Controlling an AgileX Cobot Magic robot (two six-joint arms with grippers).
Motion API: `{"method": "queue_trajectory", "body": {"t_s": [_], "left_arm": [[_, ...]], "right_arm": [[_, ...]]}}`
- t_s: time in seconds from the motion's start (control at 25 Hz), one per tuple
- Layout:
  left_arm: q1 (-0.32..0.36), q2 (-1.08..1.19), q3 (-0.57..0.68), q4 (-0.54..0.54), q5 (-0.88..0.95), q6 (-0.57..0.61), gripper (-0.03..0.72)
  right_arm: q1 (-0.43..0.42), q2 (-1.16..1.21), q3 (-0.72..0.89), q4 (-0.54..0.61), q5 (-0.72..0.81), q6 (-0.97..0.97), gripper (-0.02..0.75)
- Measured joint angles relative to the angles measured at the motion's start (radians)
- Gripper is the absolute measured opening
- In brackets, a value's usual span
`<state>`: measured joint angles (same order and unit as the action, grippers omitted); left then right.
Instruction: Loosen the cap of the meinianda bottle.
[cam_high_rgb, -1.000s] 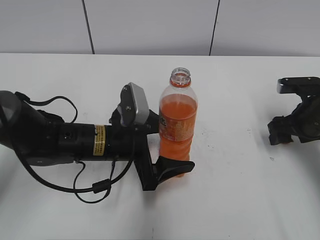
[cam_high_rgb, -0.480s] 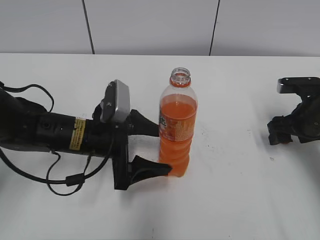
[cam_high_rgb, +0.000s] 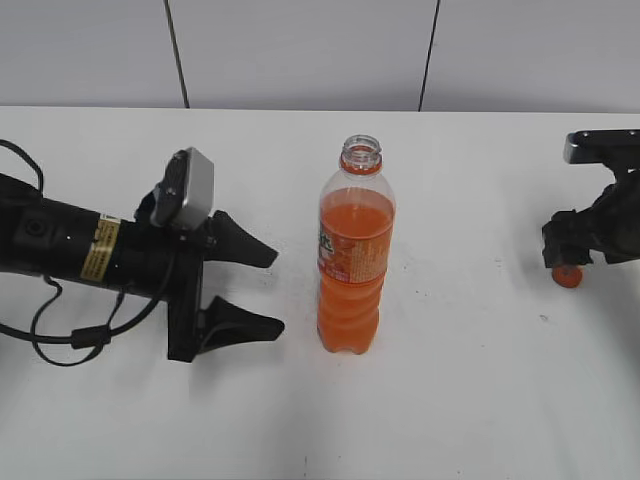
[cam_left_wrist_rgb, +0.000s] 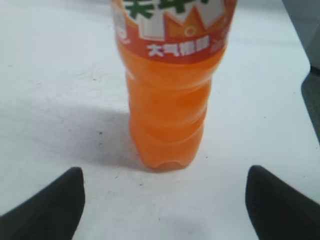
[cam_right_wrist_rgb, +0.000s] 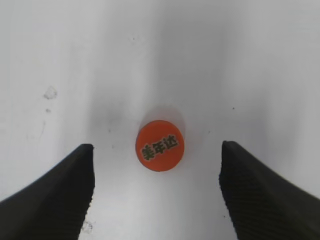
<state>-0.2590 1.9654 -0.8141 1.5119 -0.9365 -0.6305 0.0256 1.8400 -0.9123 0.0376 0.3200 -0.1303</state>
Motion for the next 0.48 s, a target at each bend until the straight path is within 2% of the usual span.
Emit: {"method": "queue_trajectory", "body": {"t_s": [0.2,0.48], "left_arm": [[0.068,-0.076,0.0,0.059,0.057,-0.047,0.592],[0.17,-0.158,0.0,0.039,0.135,-0.108,0.591]], "right_arm": [[0.0,-0.048,0.0,0.0,-0.001,-0.003,0.586],[0.0,-0.111,0.0,-0.004,-0.001,-0.004,0.586]]}}
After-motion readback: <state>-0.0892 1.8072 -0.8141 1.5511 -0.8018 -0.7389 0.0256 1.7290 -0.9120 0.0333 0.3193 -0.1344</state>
